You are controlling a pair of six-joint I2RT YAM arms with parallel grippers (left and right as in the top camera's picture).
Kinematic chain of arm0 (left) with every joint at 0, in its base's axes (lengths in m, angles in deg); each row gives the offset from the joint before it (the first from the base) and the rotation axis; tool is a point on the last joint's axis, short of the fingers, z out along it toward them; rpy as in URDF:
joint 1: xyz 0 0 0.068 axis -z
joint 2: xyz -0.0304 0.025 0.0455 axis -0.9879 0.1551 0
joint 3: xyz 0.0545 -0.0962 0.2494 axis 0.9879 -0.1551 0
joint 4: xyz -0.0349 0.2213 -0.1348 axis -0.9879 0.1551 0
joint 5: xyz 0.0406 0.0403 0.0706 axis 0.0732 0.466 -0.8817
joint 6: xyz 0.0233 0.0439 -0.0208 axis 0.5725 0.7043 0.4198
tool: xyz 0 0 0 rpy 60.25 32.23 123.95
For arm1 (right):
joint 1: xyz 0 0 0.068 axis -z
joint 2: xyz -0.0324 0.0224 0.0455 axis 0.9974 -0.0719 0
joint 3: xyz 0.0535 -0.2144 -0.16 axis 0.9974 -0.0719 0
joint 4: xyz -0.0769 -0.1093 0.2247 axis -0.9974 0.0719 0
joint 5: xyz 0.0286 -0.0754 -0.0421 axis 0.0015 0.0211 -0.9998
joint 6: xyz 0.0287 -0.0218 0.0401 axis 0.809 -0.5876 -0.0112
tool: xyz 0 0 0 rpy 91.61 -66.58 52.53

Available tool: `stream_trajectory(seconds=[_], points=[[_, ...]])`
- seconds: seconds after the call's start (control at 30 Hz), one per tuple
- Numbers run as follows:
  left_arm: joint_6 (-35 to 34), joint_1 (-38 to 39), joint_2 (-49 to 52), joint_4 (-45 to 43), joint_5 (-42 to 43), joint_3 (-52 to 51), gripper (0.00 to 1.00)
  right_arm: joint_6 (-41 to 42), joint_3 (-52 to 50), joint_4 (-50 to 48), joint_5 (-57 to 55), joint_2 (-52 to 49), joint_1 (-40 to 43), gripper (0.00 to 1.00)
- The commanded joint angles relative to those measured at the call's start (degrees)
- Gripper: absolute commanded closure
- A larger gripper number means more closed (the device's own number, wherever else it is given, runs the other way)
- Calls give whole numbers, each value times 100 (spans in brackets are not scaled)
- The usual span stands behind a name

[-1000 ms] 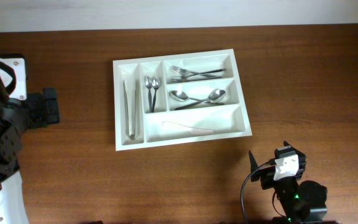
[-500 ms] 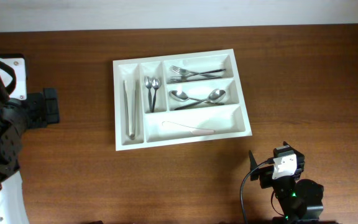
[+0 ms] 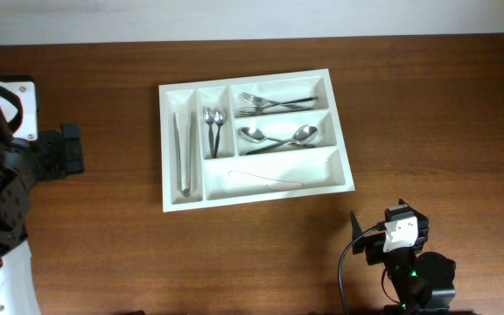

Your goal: Pack container

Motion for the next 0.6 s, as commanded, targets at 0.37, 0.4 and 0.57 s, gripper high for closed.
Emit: stream_trajectory(seconds=[0.37, 0.4, 0.57], points=[[-72, 31, -254, -9, -22, -92, 1, 26, -52, -22, -31, 63, -52, 1], [-72, 61, -391, -13, -24, -166, 1, 26, -52, -22, -31, 63, -52, 1], [-28, 289, -1502, -905, 138, -1246, 1, 26, -52, -22, -31, 63, -52, 1]])
